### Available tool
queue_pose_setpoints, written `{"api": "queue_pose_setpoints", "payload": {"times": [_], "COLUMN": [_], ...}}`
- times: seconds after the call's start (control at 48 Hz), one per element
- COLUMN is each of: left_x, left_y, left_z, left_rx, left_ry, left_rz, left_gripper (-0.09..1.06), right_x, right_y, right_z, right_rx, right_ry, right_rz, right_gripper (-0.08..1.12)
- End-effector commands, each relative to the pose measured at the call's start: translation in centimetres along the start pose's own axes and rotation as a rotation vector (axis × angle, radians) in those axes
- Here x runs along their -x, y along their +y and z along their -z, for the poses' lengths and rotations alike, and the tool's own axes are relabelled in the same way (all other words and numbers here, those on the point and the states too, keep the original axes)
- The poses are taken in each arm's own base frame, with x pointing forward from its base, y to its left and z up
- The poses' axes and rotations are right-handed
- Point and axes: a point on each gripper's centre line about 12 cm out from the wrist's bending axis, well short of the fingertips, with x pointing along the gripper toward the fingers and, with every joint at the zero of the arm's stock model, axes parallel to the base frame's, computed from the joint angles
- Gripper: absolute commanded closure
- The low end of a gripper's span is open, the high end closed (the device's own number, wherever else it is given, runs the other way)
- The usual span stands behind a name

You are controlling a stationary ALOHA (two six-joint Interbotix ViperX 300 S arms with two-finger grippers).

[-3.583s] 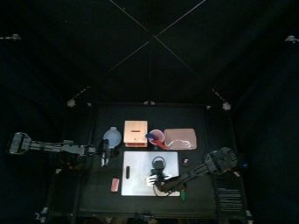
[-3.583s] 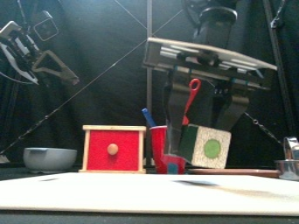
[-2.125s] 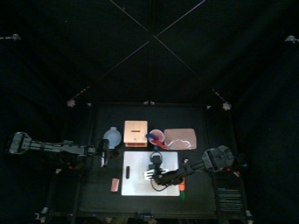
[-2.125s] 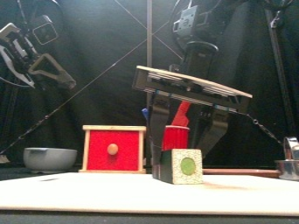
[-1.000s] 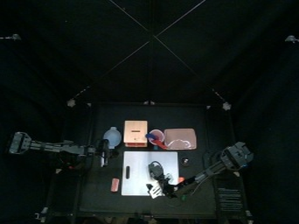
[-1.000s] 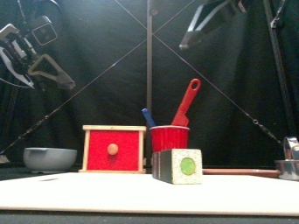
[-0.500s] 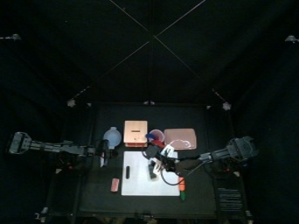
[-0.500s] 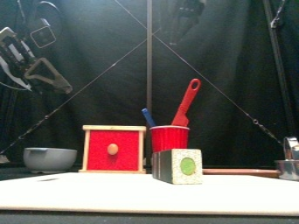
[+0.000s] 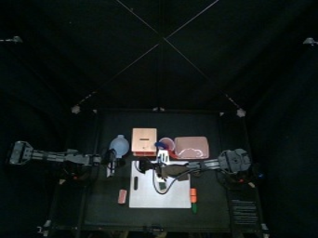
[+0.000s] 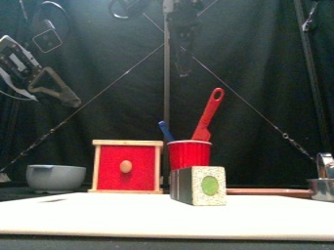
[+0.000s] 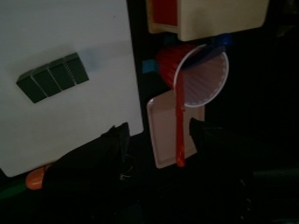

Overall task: Place sushi on board then cut the sushi with the knife then place the pieces on the plate
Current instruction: Pick knife at handle with right hand

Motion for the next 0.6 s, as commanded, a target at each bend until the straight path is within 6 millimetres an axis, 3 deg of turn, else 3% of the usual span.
{"api": "queue_pose_setpoints", "payload": {"times": [0.021,0.375,0.604], "left_x": [-0.1,-0.1,-0.1], "left_y": [0.2,0.2,0.2], "left_z": [-0.4,-0.3,-0.3], "left_rx": [0.003,0.004,0.003], "left_ry": [0.000,0.008,0.008], "left_rz": [-0.009,-0.009,-0.011], "left_gripper": [0.98,0.98,0.98], "right_x": [-0.2,-3.6,-4.9], "right_y": [-1.7,-2.0,-3.2], "right_z": [0.7,3.6,4.2], "right_rx": [-0.014,0.022,0.021], "right_ry": [0.012,0.141,0.173], "right_rz": [0.029,0.083,0.134], "right_gripper": [0.15,0.15,0.17]}}
